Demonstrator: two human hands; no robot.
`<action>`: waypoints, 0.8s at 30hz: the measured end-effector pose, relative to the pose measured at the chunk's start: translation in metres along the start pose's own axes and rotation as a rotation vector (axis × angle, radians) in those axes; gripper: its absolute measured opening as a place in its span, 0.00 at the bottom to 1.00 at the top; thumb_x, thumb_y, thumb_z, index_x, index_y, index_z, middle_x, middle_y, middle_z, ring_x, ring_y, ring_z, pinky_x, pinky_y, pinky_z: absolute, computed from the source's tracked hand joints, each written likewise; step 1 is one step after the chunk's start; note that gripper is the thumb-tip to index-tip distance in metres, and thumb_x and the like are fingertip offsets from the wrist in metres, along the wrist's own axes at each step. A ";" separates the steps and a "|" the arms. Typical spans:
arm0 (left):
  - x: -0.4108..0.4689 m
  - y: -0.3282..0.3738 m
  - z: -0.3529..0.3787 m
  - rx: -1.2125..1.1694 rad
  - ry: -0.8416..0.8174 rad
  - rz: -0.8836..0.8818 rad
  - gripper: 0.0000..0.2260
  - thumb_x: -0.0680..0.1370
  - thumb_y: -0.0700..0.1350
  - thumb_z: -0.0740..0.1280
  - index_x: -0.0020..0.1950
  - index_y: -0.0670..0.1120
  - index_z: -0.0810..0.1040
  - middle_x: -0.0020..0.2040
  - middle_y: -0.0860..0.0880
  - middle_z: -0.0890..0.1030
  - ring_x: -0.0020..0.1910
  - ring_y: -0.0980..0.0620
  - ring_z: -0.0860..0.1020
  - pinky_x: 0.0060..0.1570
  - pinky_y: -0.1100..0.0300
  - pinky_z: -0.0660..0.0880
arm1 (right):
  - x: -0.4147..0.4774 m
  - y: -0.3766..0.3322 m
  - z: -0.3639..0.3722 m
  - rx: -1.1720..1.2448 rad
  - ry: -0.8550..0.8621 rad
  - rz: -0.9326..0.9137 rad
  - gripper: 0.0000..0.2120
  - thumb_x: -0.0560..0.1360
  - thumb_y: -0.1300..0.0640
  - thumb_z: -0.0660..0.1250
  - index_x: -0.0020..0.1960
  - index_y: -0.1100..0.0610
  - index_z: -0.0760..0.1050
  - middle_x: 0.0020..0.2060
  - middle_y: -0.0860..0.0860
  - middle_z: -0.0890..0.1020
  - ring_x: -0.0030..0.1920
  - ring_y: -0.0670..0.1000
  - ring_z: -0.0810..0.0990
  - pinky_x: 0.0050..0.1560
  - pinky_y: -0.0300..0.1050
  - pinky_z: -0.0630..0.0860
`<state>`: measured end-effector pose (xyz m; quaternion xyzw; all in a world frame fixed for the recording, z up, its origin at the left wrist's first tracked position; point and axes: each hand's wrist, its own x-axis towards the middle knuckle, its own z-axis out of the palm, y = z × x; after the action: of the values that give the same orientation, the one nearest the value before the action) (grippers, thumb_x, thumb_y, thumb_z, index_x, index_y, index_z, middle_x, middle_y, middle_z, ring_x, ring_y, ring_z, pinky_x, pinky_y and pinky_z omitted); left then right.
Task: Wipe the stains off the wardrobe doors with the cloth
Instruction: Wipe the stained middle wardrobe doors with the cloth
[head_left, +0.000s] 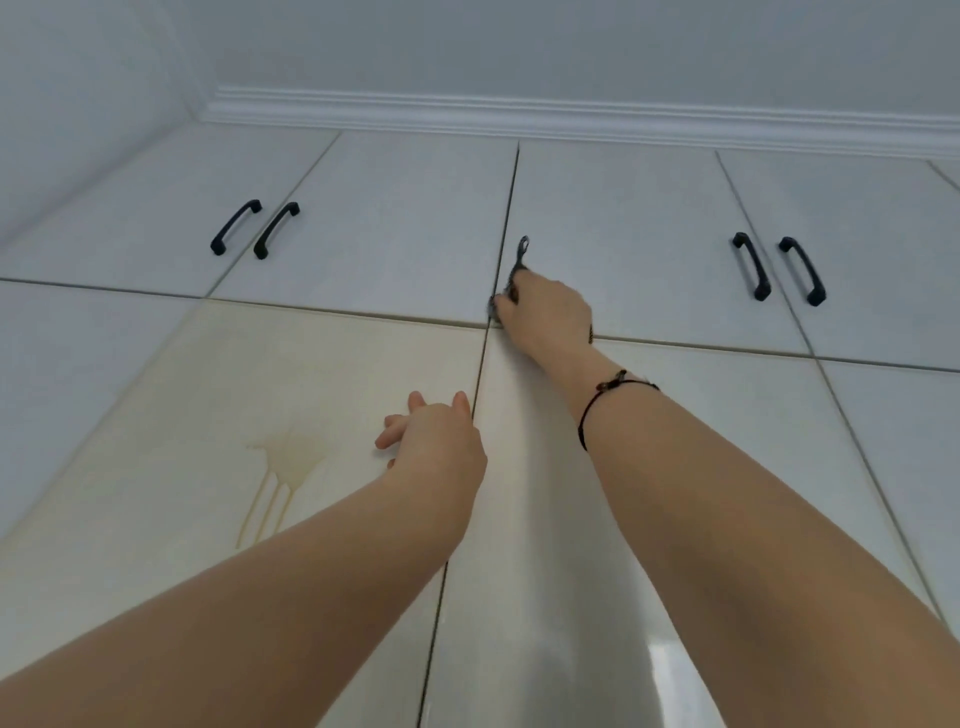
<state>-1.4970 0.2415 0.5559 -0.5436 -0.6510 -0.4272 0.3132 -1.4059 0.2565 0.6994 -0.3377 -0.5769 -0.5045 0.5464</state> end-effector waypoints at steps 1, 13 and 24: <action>0.000 -0.002 -0.003 0.016 -0.023 0.000 0.32 0.84 0.38 0.55 0.81 0.50 0.39 0.79 0.31 0.50 0.72 0.32 0.67 0.60 0.48 0.74 | 0.003 0.001 -0.001 0.007 0.026 0.046 0.08 0.81 0.50 0.59 0.48 0.54 0.69 0.38 0.51 0.79 0.40 0.58 0.77 0.37 0.47 0.71; -0.008 -0.010 -0.010 0.181 -0.077 0.082 0.29 0.83 0.35 0.50 0.81 0.41 0.37 0.77 0.29 0.55 0.76 0.32 0.60 0.62 0.46 0.74 | -0.007 0.029 -0.016 -0.065 -0.014 0.048 0.09 0.81 0.50 0.58 0.47 0.55 0.67 0.35 0.52 0.77 0.41 0.60 0.79 0.36 0.48 0.68; -0.008 -0.008 -0.011 0.185 -0.063 0.089 0.29 0.83 0.37 0.50 0.82 0.43 0.40 0.77 0.30 0.57 0.76 0.33 0.61 0.65 0.45 0.72 | -0.030 -0.029 0.000 -0.017 -0.049 -0.093 0.06 0.81 0.52 0.58 0.48 0.54 0.67 0.36 0.53 0.77 0.40 0.60 0.79 0.35 0.49 0.71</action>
<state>-1.5042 0.2281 0.5519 -0.5540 -0.6725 -0.3337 0.3599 -1.4278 0.2540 0.6640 -0.3272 -0.6009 -0.5258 0.5054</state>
